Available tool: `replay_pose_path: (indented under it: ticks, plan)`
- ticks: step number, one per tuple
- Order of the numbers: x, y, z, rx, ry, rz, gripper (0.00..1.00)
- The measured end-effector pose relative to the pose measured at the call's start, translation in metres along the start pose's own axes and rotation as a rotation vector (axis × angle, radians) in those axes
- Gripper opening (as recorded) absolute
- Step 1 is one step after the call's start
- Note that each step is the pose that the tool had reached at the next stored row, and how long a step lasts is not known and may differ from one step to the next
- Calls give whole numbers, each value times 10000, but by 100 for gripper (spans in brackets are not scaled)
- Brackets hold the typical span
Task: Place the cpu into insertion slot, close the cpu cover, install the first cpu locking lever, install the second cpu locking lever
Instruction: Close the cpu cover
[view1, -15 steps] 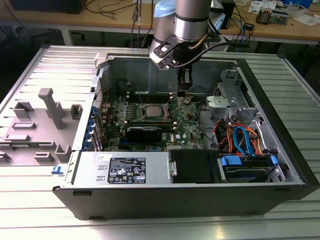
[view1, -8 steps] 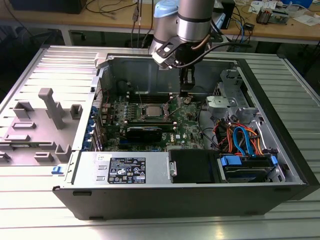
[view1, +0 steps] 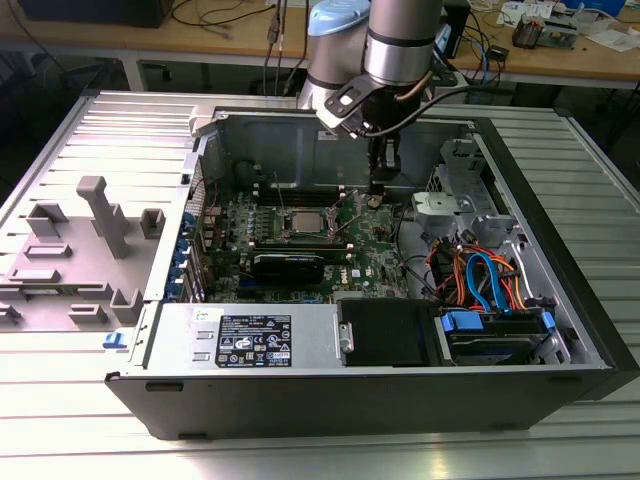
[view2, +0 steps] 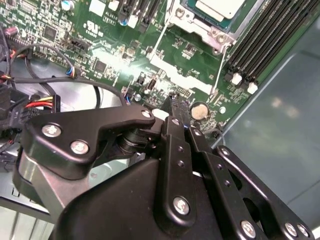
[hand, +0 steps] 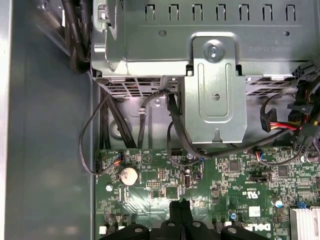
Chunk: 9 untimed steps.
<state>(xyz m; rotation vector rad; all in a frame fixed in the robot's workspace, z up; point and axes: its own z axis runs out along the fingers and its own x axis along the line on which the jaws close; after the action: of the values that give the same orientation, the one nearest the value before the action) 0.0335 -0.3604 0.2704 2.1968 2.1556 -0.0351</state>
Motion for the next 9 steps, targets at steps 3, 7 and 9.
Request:
replay_pose_path:
  ticks: [3,7,9]
  plan:
    - [2,15,29,40,-1,-2,11]
    - [5,13,101,147,-3,-45,11]
    - [7,12,152,163,-1,-82,11]
